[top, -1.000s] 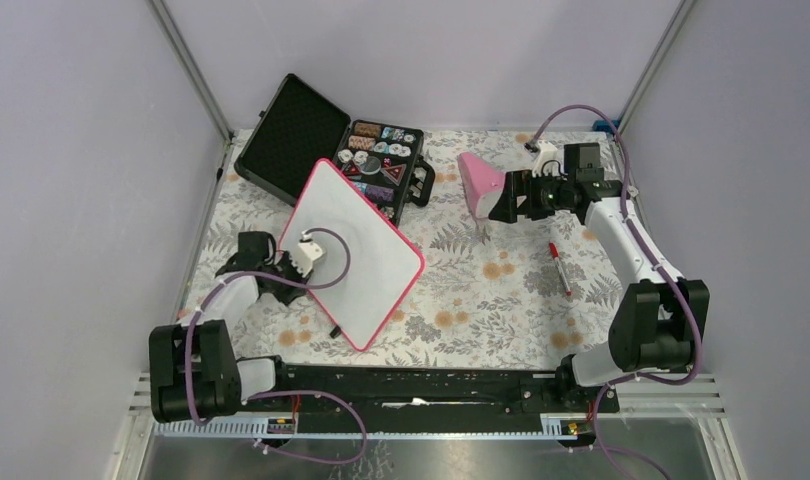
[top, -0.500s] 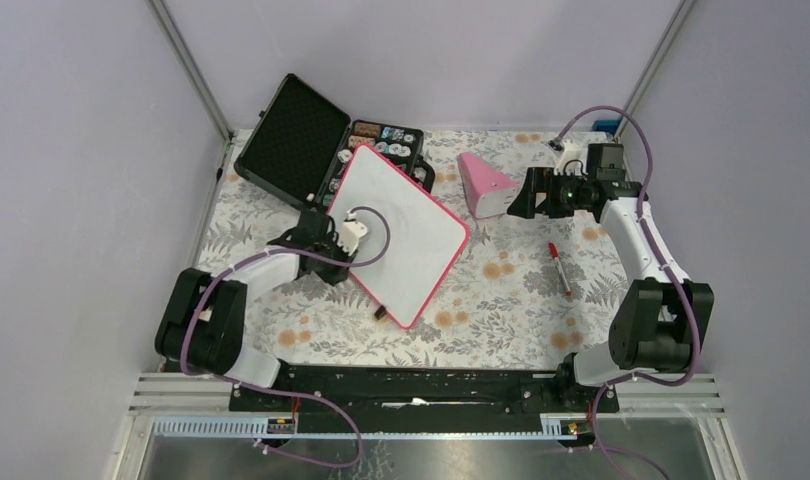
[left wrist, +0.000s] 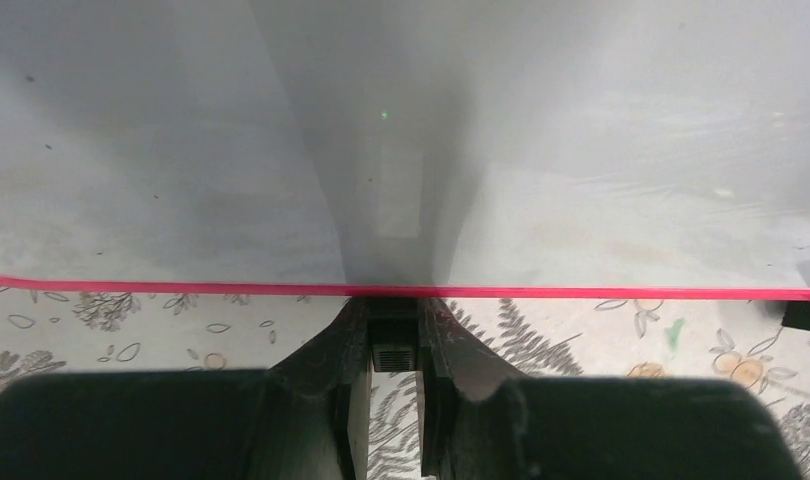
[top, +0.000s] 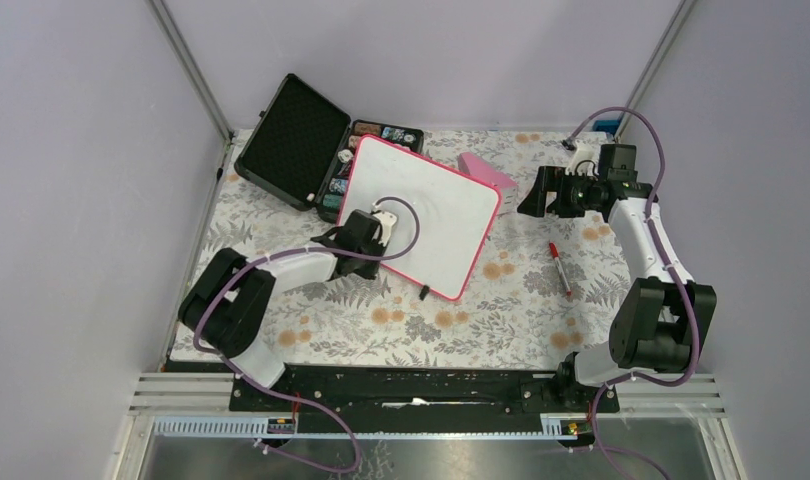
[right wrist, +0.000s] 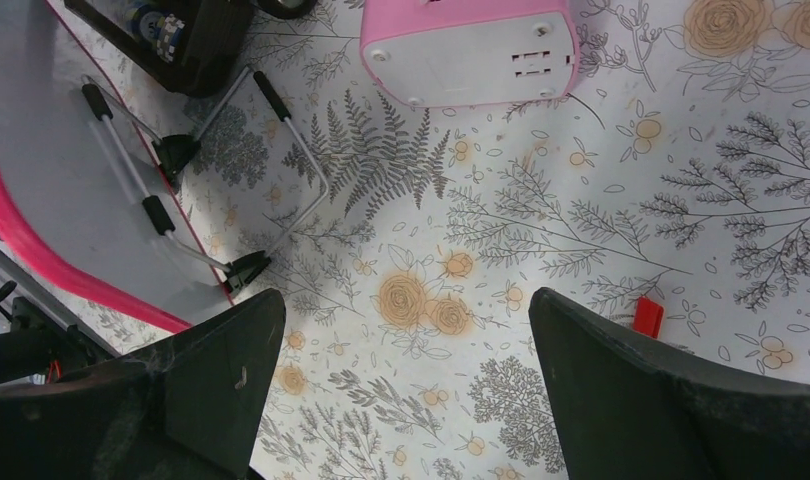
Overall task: Write a sentence on the whiteboard
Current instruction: Move the whiteboard stand to the center of the board, then open the whiteboard marker at the center of the board.
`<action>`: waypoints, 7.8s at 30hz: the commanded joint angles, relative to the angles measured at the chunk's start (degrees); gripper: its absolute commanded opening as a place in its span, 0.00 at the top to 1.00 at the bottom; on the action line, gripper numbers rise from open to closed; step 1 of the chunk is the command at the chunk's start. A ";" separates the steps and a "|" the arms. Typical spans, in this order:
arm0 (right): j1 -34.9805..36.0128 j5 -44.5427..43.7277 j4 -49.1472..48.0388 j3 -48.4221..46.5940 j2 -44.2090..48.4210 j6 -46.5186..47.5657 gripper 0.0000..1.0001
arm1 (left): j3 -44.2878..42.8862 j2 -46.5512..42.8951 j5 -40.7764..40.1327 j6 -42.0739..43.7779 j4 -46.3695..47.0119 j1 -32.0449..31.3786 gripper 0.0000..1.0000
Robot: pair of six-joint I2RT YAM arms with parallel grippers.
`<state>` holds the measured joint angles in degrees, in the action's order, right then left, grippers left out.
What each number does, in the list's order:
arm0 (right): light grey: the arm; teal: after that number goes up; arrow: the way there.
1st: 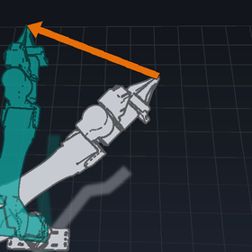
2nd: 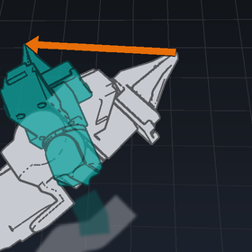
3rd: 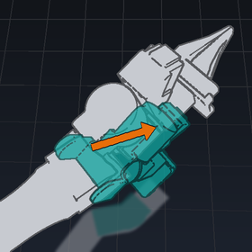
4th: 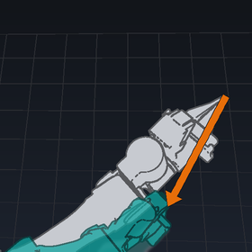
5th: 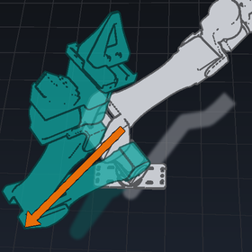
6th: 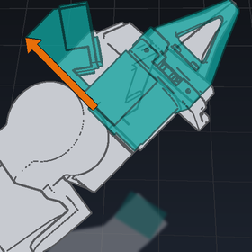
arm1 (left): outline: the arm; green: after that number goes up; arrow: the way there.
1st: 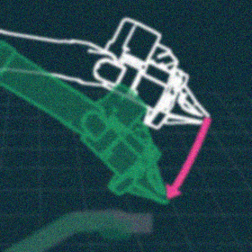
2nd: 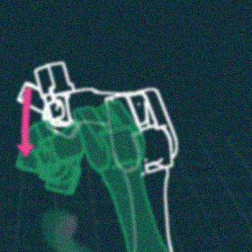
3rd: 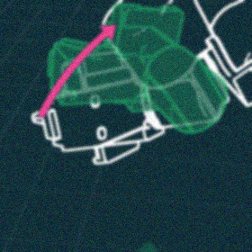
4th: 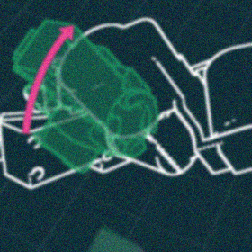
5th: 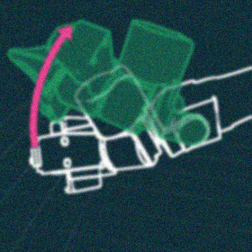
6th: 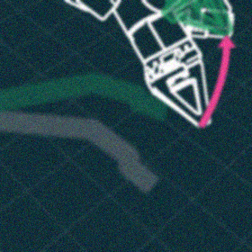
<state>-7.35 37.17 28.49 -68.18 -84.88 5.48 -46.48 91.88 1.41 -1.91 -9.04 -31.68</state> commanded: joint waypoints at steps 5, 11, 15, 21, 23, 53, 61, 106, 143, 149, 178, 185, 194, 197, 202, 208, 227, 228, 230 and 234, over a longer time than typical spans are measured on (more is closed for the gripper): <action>-1.75 1.28 1.58 -1.82 1.35 1.95 0.01 | -4.38 5.15 -7.04 -14.70 4.00 -7.93 1.00; -2.89 1.67 2.59 -2.13 1.47 2.55 0.01 | -4.26 5.44 -2.85 -14.89 3.67 -8.55 0.70; -4.55 1.48 3.21 -2.83 1.82 2.95 0.01 | -2.67 1.55 -1.68 -12.59 3.00 -8.57 0.49; -6.97 1.76 4.89 -4.71 1.45 4.06 0.01 | -3.44 -2.52 4.33 -6.67 -3.46 -8.57 0.47; -7.66 1.62 6.06 -5.31 1.18 4.79 0.01 | -4.25 -5.28 10.70 -2.84 -8.33 -8.57 0.47; -15.16 4.03 12.61 -6.92 1.64 9.74 0.01 | -17.42 9.48 14.88 71.84 -11.07 -24.83 1.00; -18.19 6.51 14.54 -7.58 -0.59 12.86 0.01 | -20.13 16.31 11.06 73.61 -6.43 -24.95 1.00; -9.93 -10.30 9.56 9.45 1.36 20.10 0.24 | -38.67 6.55 16.66 21.87 -23.19 -24.44 0.49; -0.65 -16.40 8.30 10.97 4.46 14.79 0.17 | -22.12 16.29 -3.04 47.93 -10.86 -24.02 0.53; -5.99 -14.28 9.60 10.29 3.11 17.99 0.17 | -27.68 20.87 -2.43 47.55 -10.10 -26.41 0.53; -5.33 -25.01 -1.74 18.65 -5.63 24.67 0.49 | -41.06 5.41 12.80 16.85 -20.38 -27.87 0.43; -1.83 -29.62 -5.44 21.13 -6.88 24.27 0.60 | -38.76 0.95 11.19 10.23 -16.81 -22.85 0.38; -1.52 -24.28 0.50 16.36 -2.72 23.86 1.00 | -39.74 -4.62 16.96 3.82 -19.45 -15.87 0.09; -1.46 -15.44 9.32 10.15 2.03 23.80 1.00 | -40.16 -6.53 19.90 4.36 -21.50 -13.13 0.08; 4.55 -2.02 20.70 0.15 9.40 23.19 1.00 | -42.59 -9.34 24.96 7.26 -26.00 -9.54 0.01; 14.84 9.32 28.43 -8.05 12.23 21.99 1.00 | -44.71 -10.16 39.34 8.61 -31.57 -3.59 0.01; 39.10 1.35 27.64 -7.63 16.58 20.98 1.00 | -31.60 -11.13 57.90 -13.03 -23.47 -2.16 0.22; 39.69 0.95 27.95 -7.93 16.30 21.32 1.00 | -31.13 -10.99 59.52 -13.94 -22.57 -2.16 0.23; 40.99 0.03 28.15 -8.30 15.77 21.84 1.00 | -30.28 -10.65 60.66 -15.77 -20.77 -2.16 0.25; 43.04 -1.60 28.03 -9.01 14.58 22.32 1.00 | -29.11 -9.74 62.27 -17.03 -19.25 -2.24 0.34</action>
<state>33.67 37.95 55.09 -74.41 -69.25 26.63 -76.42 81.56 58.78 -15.97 -33.43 -33.93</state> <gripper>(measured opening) 0.037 0.693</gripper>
